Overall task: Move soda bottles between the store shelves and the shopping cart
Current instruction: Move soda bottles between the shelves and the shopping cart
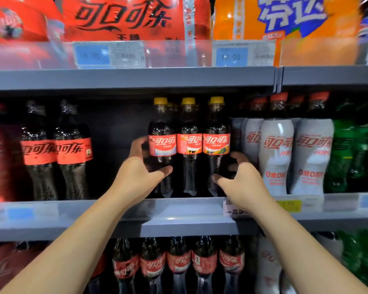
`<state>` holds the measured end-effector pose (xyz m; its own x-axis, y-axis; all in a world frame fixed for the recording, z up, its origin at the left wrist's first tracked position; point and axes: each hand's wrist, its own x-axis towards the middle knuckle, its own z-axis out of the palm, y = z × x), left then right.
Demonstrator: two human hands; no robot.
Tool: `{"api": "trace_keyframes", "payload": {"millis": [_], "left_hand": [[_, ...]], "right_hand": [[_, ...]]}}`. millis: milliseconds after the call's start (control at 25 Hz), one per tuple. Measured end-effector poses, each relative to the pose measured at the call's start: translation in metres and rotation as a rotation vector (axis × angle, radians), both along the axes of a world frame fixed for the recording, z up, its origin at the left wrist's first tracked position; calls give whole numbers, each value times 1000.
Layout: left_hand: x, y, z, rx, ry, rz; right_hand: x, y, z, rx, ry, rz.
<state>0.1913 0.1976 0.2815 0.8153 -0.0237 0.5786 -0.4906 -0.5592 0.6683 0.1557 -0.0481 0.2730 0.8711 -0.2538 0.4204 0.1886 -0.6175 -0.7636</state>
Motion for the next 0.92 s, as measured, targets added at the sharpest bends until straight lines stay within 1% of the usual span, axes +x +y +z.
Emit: {"api": "trace_keyframes", "payload": {"millis": [120,280,360,600,840,920], "left_hand": [[-2,3,-1,-64,-30,-26],[-9,1,-1,-28,-78,3],[-11,1,-2,-10,-100,18],[-6,1,-2,20,-88,27],[-6,-5,-3,37,-136,79],[-8,-6,-3,57,-161,130]], "right_hand": [[-1,0,-5,21,-76,-42],[-8,5,-8,11,-155,-99],[-9,6,-8,16,-160,-106],[-4,5,-12,6,-140,-79],[-4,7,-13,-66,-147,-114],[-10,10,-13,-123,-192,-123]]}}
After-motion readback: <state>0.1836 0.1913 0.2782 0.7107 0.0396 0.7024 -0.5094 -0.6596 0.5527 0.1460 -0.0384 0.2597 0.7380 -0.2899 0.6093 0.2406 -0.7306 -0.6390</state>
